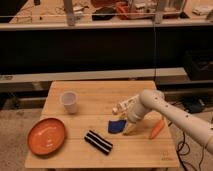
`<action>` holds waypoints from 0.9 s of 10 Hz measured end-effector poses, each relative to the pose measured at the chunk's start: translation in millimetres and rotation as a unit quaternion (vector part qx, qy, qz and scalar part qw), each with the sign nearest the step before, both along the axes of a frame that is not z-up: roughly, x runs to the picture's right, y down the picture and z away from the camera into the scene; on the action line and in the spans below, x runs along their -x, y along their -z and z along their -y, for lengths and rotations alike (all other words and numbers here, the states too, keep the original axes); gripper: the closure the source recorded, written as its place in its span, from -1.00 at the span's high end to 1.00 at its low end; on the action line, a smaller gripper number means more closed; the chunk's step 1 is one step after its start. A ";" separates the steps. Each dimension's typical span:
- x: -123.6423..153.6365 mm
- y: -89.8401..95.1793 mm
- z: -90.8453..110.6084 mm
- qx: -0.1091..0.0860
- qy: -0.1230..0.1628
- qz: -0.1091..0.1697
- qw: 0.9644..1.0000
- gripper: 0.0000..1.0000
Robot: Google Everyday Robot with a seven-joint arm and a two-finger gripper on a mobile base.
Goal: Place the white sponge in the ceramic cup
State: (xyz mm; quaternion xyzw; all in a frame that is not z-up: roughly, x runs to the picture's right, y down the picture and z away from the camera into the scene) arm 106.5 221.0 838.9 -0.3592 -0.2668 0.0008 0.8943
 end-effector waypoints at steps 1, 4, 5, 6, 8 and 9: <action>1.1 0.4 0.0 0.000 0.001 0.002 1.000 -0.20; 6.7 5.2 19.7 -0.003 0.004 0.005 1.000 -0.76; 9.3 11.0 34.6 -0.006 0.004 0.006 1.000 -0.96; 9.9 13.8 38.7 -0.004 0.005 0.007 1.000 -1.00; 13.2 11.5 46.5 -0.009 0.005 0.009 1.000 -1.00; 16.3 10.8 50.6 -0.011 0.006 0.010 1.000 -1.00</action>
